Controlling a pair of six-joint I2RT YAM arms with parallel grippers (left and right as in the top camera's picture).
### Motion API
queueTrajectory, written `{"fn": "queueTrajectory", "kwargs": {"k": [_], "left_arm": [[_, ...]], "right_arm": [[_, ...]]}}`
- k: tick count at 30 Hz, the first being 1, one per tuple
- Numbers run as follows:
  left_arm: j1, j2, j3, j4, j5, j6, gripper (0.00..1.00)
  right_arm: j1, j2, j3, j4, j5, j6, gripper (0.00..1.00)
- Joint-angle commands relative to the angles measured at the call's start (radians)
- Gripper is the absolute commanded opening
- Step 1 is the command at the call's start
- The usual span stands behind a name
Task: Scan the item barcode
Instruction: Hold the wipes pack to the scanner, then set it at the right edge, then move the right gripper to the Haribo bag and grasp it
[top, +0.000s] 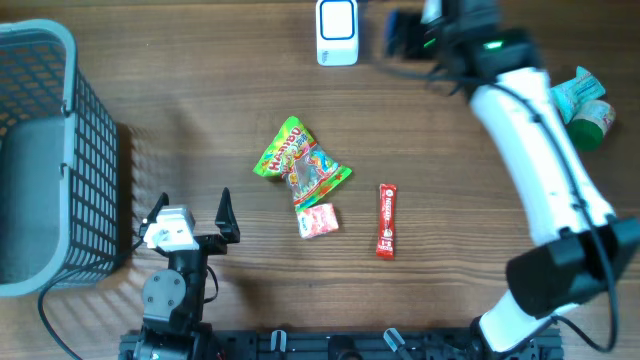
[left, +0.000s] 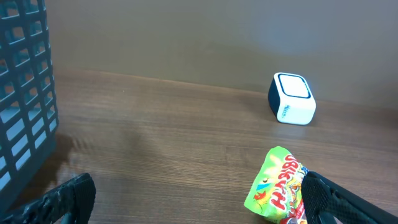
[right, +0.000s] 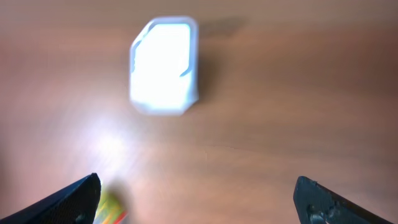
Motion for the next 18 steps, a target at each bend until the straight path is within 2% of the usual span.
{"fn": "queueTrajectory", "kwargs": {"k": [1, 3, 5, 7, 13, 17, 18], "left_arm": [[0.006, -0.002, -0.003, 0.0, -0.009, -0.013, 1.0], [0.006, -0.002, -0.003, 0.0, -0.009, -0.013, 1.0], [0.006, -0.002, -0.003, 0.0, -0.009, -0.014, 1.0], [0.006, -0.002, -0.003, 0.0, -0.009, -0.013, 1.0], [0.006, -0.001, -0.003, 0.0, -0.009, -0.014, 1.0], [0.006, -0.001, -0.003, 0.0, -0.009, -0.013, 1.0], [0.006, -0.001, -0.003, 0.0, -0.009, -0.013, 1.0]], "right_arm": [[0.114, 0.061, -0.08, -0.029, -0.191, -0.031, 1.0], [0.174, 0.084, -0.132, -0.016, -0.191, -0.092, 1.0], [0.239, 0.126, -0.205, 0.031, -0.191, -0.28, 1.0], [0.278, 0.163, -0.255, 0.069, -0.191, -0.375, 1.0], [0.346, 0.282, -0.268, 0.16, -0.2, -0.393, 1.0], [0.378, 0.32, -0.268, 0.161, -0.19, -0.392, 1.0], [0.378, 0.32, -0.268, 0.161, -0.19, -0.389, 0.94]]}}
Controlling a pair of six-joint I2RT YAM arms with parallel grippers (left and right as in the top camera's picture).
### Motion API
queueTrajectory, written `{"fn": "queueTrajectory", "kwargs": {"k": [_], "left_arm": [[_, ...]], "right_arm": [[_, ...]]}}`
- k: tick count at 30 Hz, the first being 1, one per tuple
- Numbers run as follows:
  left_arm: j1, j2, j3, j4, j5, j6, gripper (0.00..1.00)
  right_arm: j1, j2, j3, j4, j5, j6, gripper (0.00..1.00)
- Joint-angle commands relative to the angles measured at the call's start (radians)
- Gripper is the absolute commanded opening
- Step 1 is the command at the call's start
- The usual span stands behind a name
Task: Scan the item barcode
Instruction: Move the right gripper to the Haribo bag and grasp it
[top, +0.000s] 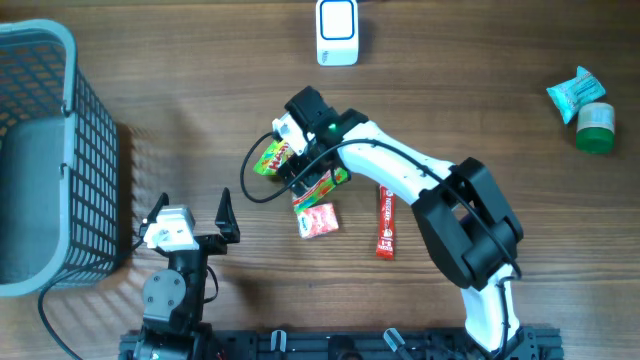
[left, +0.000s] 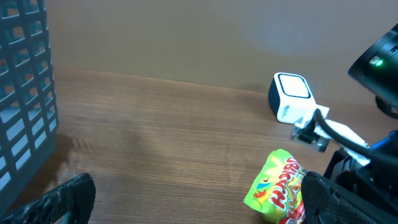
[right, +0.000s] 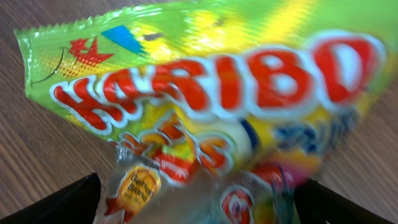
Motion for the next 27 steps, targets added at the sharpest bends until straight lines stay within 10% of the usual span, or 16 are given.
{"fn": "queueTrajectory", "kwargs": {"k": [1, 5, 17, 27], "left_arm": [[0.006, -0.001, -0.003, 0.0, -0.009, -0.014, 1.0], [0.006, -0.001, -0.003, 0.0, -0.009, -0.014, 1.0], [0.006, -0.001, -0.003, 0.0, -0.009, -0.014, 1.0], [0.006, -0.001, -0.003, 0.0, -0.009, -0.014, 1.0]], "right_arm": [[0.008, 0.026, 0.003, -0.002, -0.005, -0.001, 0.81], [-0.023, 0.015, 0.024, -0.05, 0.042, 0.261, 0.04], [-0.273, -0.197, 0.231, -0.75, -0.579, 0.884, 0.04], [-0.309, -0.197, 0.229, -0.975, -0.882, 0.646, 0.04]]}}
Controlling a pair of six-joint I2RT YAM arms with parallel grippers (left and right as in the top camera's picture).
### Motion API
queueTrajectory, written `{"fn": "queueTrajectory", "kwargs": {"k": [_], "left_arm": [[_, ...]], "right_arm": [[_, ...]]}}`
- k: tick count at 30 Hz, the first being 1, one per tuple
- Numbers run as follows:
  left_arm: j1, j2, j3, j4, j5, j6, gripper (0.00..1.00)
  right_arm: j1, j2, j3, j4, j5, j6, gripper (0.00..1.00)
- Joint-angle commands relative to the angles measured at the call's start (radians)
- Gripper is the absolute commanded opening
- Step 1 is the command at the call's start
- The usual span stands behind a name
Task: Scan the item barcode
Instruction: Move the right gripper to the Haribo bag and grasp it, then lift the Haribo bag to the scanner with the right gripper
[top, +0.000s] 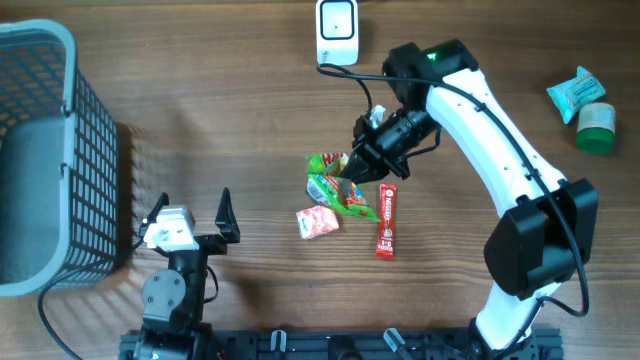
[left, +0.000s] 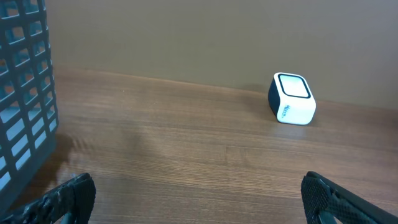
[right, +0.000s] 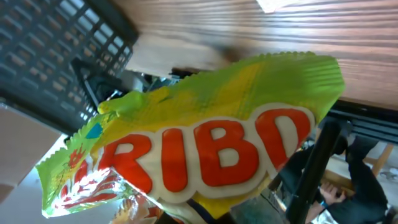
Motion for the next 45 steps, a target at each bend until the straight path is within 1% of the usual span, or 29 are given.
{"fn": "queueTrajectory", "kwargs": {"k": [1, 6, 9, 11, 12, 16, 18, 19, 20, 21, 22, 23, 24, 25, 26, 27, 28, 31, 33, 35, 38, 39, 42, 45], "left_arm": [[0.006, -0.001, -0.003, 0.0, -0.009, -0.013, 1.0], [0.006, -0.001, -0.003, 0.0, -0.009, -0.013, 1.0], [0.006, -0.001, -0.003, 0.0, -0.009, -0.014, 1.0], [0.006, -0.001, -0.003, 0.0, -0.009, -0.013, 1.0], [0.006, -0.001, -0.003, 0.0, -0.009, -0.013, 1.0], [0.006, -0.001, -0.003, 0.0, -0.009, -0.014, 1.0], [0.006, -0.001, -0.003, 0.0, -0.009, -0.014, 1.0], [0.006, -0.001, -0.003, 0.0, -0.009, -0.013, 1.0], [0.006, -0.001, -0.003, 0.0, -0.009, -0.013, 1.0], [0.006, -0.001, -0.003, 0.0, -0.009, -0.013, 1.0], [0.006, -0.001, -0.003, 0.0, -0.009, -0.013, 1.0], [0.006, -0.001, -0.003, 0.0, -0.009, -0.014, 1.0], [0.006, -0.001, -0.003, 0.0, -0.009, -0.013, 1.0], [0.006, -0.001, -0.003, 0.0, -0.009, -0.014, 1.0], [0.006, -0.001, -0.003, 0.0, -0.009, -0.014, 1.0], [0.006, -0.001, -0.003, 0.0, -0.009, -0.013, 1.0], [0.006, -0.001, -0.003, 0.0, -0.009, -0.013, 1.0], [0.006, -0.001, -0.003, 0.0, -0.009, -0.013, 1.0], [0.006, -0.001, -0.003, 0.0, -0.009, -0.013, 1.0], [0.006, -0.001, -0.003, 0.0, -0.009, -0.013, 1.0], [0.006, -0.001, -0.003, 0.0, -0.01, -0.014, 1.0], [0.006, -0.001, -0.003, 0.0, -0.009, -0.013, 1.0], [0.006, -0.001, -0.003, 0.0, -0.009, -0.013, 1.0], [0.006, -0.001, -0.003, 0.0, -0.009, -0.013, 1.0]], "right_arm": [[-0.001, -0.009, 0.008, -0.005, -0.133, -0.043, 0.04], [-0.001, -0.009, 0.008, -0.005, -0.152, -0.059, 0.04], [-0.001, -0.009, 0.008, -0.004, -0.152, -0.102, 0.04], [-0.001, -0.009, 0.008, -0.004, -0.098, -0.104, 0.04], [-0.001, -0.009, 0.008, 0.017, 0.016, -0.175, 0.04], [-0.002, -0.009, 0.008, 0.223, 0.032, -0.203, 0.04], [-0.003, -0.009, 0.008, 0.324, -0.02, -0.19, 0.04], [-0.003, -0.009, 0.008, 0.405, -0.04, -0.167, 0.04], [-0.006, -0.009, 0.008, 0.51, -0.011, -0.149, 0.04], [-0.01, -0.009, 0.008, 0.613, 0.067, -0.148, 0.04], [-0.011, -0.009, 0.008, 0.726, 0.246, -0.144, 0.04], [-0.011, -0.009, 0.008, 0.821, 0.487, -0.143, 0.04], [-0.011, -0.009, 0.008, 0.888, 0.657, -0.131, 0.04], [-0.011, -0.009, 0.008, 0.954, 0.775, -0.1, 0.04], [-0.011, -0.009, 0.008, 1.027, 0.847, -0.091, 0.04], [-0.011, -0.009, 0.008, 1.113, 0.882, -0.105, 0.05], [-0.011, -0.008, 0.008, 1.163, 0.907, -0.111, 0.04], [-0.01, 0.027, 0.008, 1.467, 1.042, -0.129, 0.05], [-0.01, 0.074, 0.008, 1.608, 1.063, -0.14, 0.04], [-0.01, 0.145, 0.009, 1.761, 1.063, -0.182, 0.05], [-0.01, 0.245, 0.016, 1.897, 1.099, -0.18, 0.05], [-0.01, 0.279, 0.031, 1.915, 1.116, -0.18, 0.05], [-0.01, 0.405, 0.134, 1.92, 1.164, -0.185, 0.05], [-0.01, 0.481, 0.211, 1.895, 1.2, -0.184, 0.04]]}}
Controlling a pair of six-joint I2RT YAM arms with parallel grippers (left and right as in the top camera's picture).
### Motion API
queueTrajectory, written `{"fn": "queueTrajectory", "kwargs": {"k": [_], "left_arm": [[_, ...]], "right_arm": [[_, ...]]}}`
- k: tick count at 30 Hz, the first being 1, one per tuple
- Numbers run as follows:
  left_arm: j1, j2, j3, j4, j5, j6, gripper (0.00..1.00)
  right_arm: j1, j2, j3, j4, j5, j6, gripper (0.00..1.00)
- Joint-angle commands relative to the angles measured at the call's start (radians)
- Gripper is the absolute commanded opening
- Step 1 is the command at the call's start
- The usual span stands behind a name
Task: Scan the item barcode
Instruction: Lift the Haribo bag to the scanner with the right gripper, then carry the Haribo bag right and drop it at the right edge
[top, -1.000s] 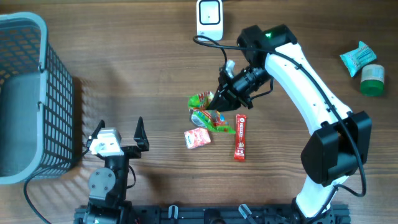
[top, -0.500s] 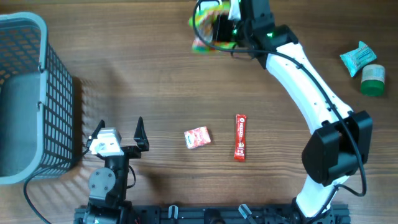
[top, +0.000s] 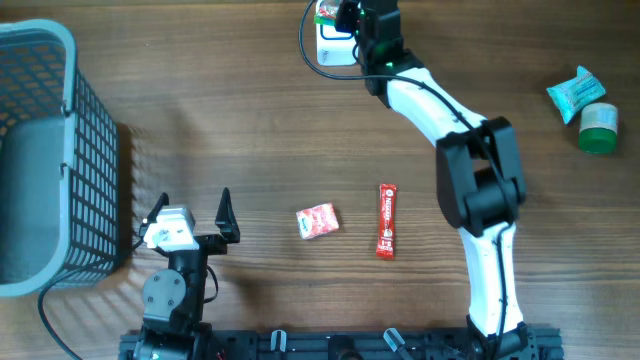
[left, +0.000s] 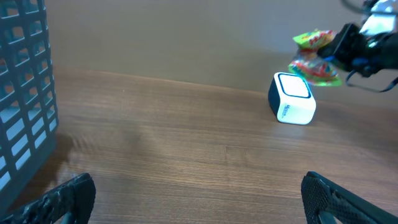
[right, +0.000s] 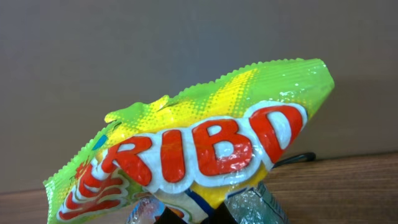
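My right gripper (right: 231, 215) is shut on the green Haribo candy bag (right: 199, 149), which fills the right wrist view. Overhead, the gripper (top: 352, 16) holds the bag (top: 325, 12) at the table's far edge, over the white barcode scanner (top: 333, 48). In the left wrist view the bag (left: 314, 53) hangs just above and right of the scanner (left: 292, 99). No barcode shows. My left gripper (top: 192, 208) rests open and empty at the near left.
A grey wire basket (top: 40, 150) stands at the left. A pink packet (top: 317, 220) and a red snack bar (top: 387, 220) lie mid-table. A teal packet (top: 575, 88) and a green cup (top: 598, 128) sit at the far right.
My right gripper, still shut on the Haribo bag, has moved from mid-table above the red bar to the far edge, over the scanner. The left arm has not moved.
My right gripper was open near the scanner while the bag lay mid-table. Then it was down at the bag. Then it held the bag lifted over mid-table, and now holds it above the scanner. The left gripper stayed open throughout.
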Motion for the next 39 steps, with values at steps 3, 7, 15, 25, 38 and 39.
{"fn": "queueTrajectory", "kwargs": {"k": [3, 7, 15, 25, 38, 39], "left_arm": [[0.006, -0.002, -0.003, 0.0, -0.009, -0.014, 1.0], [0.006, -0.002, -0.003, 0.0, -0.009, -0.014, 1.0], [0.006, -0.002, -0.003, 0.0, -0.009, -0.014, 1.0], [0.006, -0.002, -0.003, 0.0, -0.009, -0.014, 1.0], [0.006, -0.002, -0.003, 0.0, -0.009, -0.014, 1.0], [0.006, -0.002, -0.003, 0.0, -0.009, -0.014, 1.0]], "right_arm": [[0.002, 0.052, 0.113, 0.001, 0.161, -0.021, 0.05], [0.003, 0.052, 0.114, -0.022, 0.162, -0.088, 0.05], [-0.005, -0.105, 0.116, -0.353, 0.467, -0.088, 0.05], [-0.178, -0.277, 0.088, -1.419, 0.979, 0.348, 0.04], [-0.882, -0.274, -0.011, -1.338, 0.29, 0.541, 0.22], [-0.901, -0.274, -0.015, -1.342, 0.273, 0.537, 0.56]]}}
